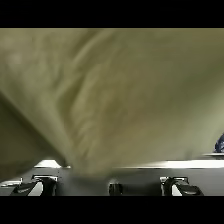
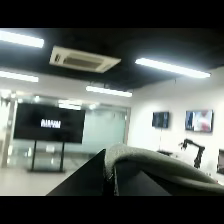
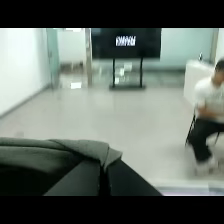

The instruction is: Fold the clothes and pants, and hang the long-sleeved shirts on hangers.

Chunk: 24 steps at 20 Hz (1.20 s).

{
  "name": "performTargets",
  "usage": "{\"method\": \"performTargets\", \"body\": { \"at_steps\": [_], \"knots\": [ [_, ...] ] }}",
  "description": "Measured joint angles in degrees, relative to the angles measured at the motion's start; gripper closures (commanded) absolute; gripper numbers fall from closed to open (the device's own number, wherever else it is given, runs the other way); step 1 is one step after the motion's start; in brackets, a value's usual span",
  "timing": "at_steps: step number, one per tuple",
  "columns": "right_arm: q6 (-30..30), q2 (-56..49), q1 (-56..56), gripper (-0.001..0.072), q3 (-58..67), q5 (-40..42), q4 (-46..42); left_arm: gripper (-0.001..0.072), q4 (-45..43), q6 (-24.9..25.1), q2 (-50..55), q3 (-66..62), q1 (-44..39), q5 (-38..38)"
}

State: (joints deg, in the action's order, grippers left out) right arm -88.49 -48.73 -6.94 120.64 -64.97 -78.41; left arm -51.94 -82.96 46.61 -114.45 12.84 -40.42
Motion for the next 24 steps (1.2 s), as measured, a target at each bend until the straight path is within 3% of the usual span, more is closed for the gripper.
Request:
{"method": "performTargets", "body": {
  "at_steps": [5,10,15,16,17,18,19,20,24],
  "knots": [
    [-0.85,-10.29,0.07,0.0678,-13.86,-13.86,0.09,0.0682,-1.03,3.41,9.68,11.56,-0.61,-9.84],
    [-1.07,-25.22,0.07,0.0678,-32.35,-10.69,-0.59,0.0681,-1.79,5.27,26.60,25.16,-5.33,-13.38],
    [-6.54,-37.03,0.00,0.0678,-37.42,-9.33,2.14,0.0681,-1.14,5.40,42.99,30.10,-12.00,-18.23],
    [-7.15,-38.58,-0.02,0.0678,-37.77,-9.07,3.43,0.0666,-1.05,4.90,45.35,30.45,-13.11,-19.43],
    [-7.48,-39.71,0.00,0.0675,-37.99,-8.92,4.70,0.0560,-0.92,4.79,47.17,30.71,-14.01,-20.63],
    [-7.65,-40.68,0.02,0.0576,-38.18,-8.90,5.88,0.0332,-0.72,4.74,48.26,30.84,-14.51,-21.57],
    [-8.07,-41.33,0.02,0.0290,-38.29,-8.70,6.73,0.0092,-0.61,4.55,49.18,30.84,-14.71,-22.60],
    [-8.35,-41.72,-0.13,0.0074,-38.32,-8.66,7.32,0.0062,-0.68,4.42,49.79,30.47,-14.47,-23.96],
    [-7.54,-41.51,-4.42,0.0088,-38.21,-15.54,6.56,0.0068,-4.28,2.75,50.29,26.16,-8.55,-34.34]
  ]
}}
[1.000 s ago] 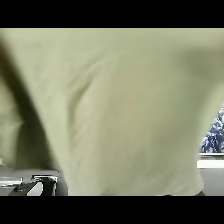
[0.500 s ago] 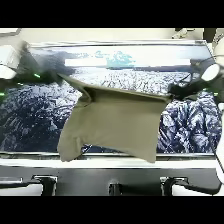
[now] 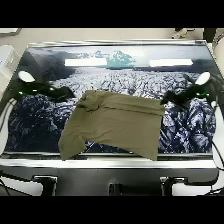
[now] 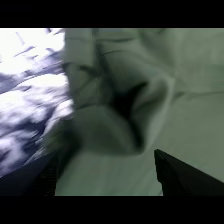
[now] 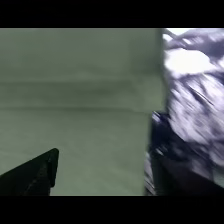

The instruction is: Fold the clothes and pants, and hang the long-sleeved shirts on hangers.

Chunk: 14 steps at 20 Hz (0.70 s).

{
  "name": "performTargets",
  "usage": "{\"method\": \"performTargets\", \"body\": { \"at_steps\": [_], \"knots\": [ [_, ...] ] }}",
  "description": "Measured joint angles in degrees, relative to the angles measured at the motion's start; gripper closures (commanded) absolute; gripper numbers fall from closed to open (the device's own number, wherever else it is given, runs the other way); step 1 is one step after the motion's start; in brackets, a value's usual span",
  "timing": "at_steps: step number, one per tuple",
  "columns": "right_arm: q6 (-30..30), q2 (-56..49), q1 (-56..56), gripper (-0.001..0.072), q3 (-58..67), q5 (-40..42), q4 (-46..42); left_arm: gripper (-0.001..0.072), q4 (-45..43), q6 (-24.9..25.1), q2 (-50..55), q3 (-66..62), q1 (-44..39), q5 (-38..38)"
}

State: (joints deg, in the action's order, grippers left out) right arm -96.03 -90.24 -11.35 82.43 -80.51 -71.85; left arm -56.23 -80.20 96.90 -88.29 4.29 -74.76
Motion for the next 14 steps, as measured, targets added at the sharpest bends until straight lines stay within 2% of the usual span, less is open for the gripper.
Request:
{"method": "performTargets", "body": {
  "at_steps": [3,5,6,10,14],
  "knots": [
    [1.55,2.45,-5.07,0.0081,-4.50,-7.41,-1.33,0.0070,-5.53,-1.29,-1.49,0.85,5.73,-8.35],
    [2.64,6.05,-6.84,0.0022,-12.22,-8.41,-1.46,0.0072,-7.87,-1.46,-2.69,5.22,7.78,-10.99],
    [3.34,8.13,-7.39,0.0021,-17.09,-7.98,-1.20,0.0076,-8.20,-1.16,-3.21,8.17,8.33,-11.39],
    [6.69,13.81,-8.35,0.0023,-33.75,-5.49,0.94,0.0078,-5.60,2.12,-4.13,18.51,7.85,-9.27],
    [8.17,15.54,-8.61,0.0024,-42.53,-3.34,2.73,0.0078,-4.15,3.82,-4.31,23.82,5.40,-4.98]
  ]
}}
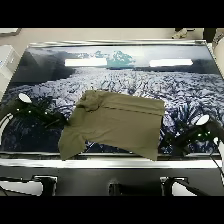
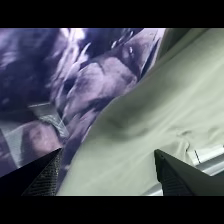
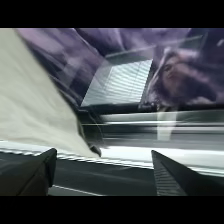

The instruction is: Fold the clothes and pants, and hang the long-sleeved shirts on hangers.

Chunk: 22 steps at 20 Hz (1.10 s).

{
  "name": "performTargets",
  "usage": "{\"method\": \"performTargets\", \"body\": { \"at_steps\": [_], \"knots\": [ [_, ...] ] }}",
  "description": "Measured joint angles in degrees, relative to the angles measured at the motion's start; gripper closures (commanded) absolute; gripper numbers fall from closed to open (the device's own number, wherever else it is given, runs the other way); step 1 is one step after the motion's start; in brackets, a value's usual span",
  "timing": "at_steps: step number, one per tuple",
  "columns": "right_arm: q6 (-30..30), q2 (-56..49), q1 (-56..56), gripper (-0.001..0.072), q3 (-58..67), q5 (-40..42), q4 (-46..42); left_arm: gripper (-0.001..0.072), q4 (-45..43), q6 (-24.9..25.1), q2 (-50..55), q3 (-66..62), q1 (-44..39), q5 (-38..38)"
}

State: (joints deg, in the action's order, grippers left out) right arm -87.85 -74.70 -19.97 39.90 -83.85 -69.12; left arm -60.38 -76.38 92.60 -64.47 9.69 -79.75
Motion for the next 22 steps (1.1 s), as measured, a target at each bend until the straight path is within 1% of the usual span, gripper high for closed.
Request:
{"method": "performTargets", "body": {
  "at_steps": [3,4,5,6,7,8,9,10,12,13,14,15,16,19,20,22],
  "knots": [
    [0.98,0.39,-0.04,0.0023,-3.69,1.77,2.95,0.0081,0.70,0.48,-0.13,1.36,-1.60,1.92],
    [1.55,0.46,-0.04,0.0024,-4.57,2.05,4.33,0.0199,0.92,0.50,-0.13,1.60,-1.99,2.43],
    [2.03,0.50,-0.04,0.0024,-5.31,2.45,5.64,0.0382,0.98,0.52,-0.11,1.81,-2.34,3.61],
    [2.34,0.55,-0.04,0.0024,-5.86,2.75,6.64,0.0549,0.52,0.55,-0.04,1.97,-2.62,4.61],
    [2.49,0.55,-0.04,0.0024,-6.23,3.06,7.39,0.0608,0.37,0.55,0.00,2.03,-2.71,5.51],
    [2.60,0.57,-0.07,0.0024,-6.58,3.45,8.15,0.0627,0.52,0.55,-0.04,2.10,-2.89,5.60],
    [2.62,0.59,-0.07,0.0025,-6.95,3.98,9.16,0.0681,0.81,0.50,-0.04,2.14,-3.02,5.60],
    [2.78,0.61,-0.07,0.0029,-7.39,4.44,10.05,0.0681,0.85,0.50,-0.04,2.16,-3.04,5.62],
    [2.82,0.63,0.00,0.0079,-8.50,5.22,11.69,0.0681,1.25,0.42,-0.04,2.21,-3.13,5.75],
    [2.97,0.63,0.48,0.0215,-9.16,5.88,12.48,0.0681,1.62,0.42,-0.04,2.21,-3.19,5.75],
    [3.10,0.63,1.42,0.0415,-9.68,6.95,12.79,0.0681,1.81,0.42,-0.07,2.21,-3.28,5.73],
    [3.39,0.61,2.89,0.0635,-10.05,8.28,12.92,0.0682,2.03,0.39,-0.15,2.21,-3.37,5.75],
    [3.45,0.55,4.66,0.0679,-10.23,9.84,13.09,0.0682,2.36,0.39,-0.28,2.21,-3.48,5.70],
    [3.43,0.66,8.50,0.0680,-7.85,11.34,13.42,0.0683,3.08,0.61,-2.05,1.51,-3.69,5.53],
    [3.43,0.98,9.09,0.0680,-5.70,11.93,12.70,0.0682,3.34,1.05,-3.32,0.57,-3.65,5.53],
    [3.43,2.60,9.94,0.0680,1.79,9.94,12.63,0.0682,3.61,1.88,-6.60,-2.80,-3.32,5.38]
  ]
}}
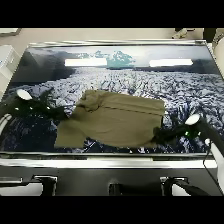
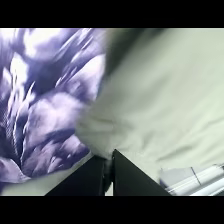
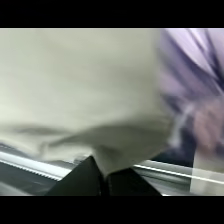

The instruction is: Fold the clothes and pants, and hang the long-sleeved shirts on hangers.

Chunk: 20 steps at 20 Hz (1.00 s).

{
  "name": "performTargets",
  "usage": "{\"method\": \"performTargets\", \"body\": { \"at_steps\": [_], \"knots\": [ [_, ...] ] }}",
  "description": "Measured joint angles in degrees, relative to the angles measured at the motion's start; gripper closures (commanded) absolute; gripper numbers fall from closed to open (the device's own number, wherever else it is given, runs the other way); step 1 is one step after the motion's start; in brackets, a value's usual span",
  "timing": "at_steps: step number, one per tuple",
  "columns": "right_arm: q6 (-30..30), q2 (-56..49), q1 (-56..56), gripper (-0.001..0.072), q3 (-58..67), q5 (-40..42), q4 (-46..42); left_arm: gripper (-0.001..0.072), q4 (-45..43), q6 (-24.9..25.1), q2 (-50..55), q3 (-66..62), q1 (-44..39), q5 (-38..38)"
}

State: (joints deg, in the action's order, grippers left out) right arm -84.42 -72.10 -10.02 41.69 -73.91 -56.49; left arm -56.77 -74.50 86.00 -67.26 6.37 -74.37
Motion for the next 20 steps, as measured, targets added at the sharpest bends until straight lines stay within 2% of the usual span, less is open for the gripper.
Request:
{"method": "performTargets", "body": {
  "at_steps": [3,6,10,14,20],
  "knots": [
    [-0.04,3.63,0.44,0.0679,17.55,-0.63,-2.05,0.0682,0.48,0.55,-7.17,-10.36,1.31,0.57],
    [0.00,8.26,0.66,0.0678,40.44,1.38,-5.55,0.0682,1.88,-0.02,-15.78,-25.86,3.19,2.82],
    [0.87,15.19,0.72,0.0678,63.45,8.31,-9.77,0.0682,2.67,-0.59,-27.56,-42.38,5.29,11.19],
    [0.85,21.49,0.70,0.0679,71.58,13.25,-11.65,0.0683,2.38,-2.47,-37.57,-48.06,6.03,22.25],
    [-1.11,24.17,0.70,0.0678,74.01,16.28,-12.70,0.0682,1.60,-4.92,-41.05,-49.68,6.23,27.26]
  ]
}}
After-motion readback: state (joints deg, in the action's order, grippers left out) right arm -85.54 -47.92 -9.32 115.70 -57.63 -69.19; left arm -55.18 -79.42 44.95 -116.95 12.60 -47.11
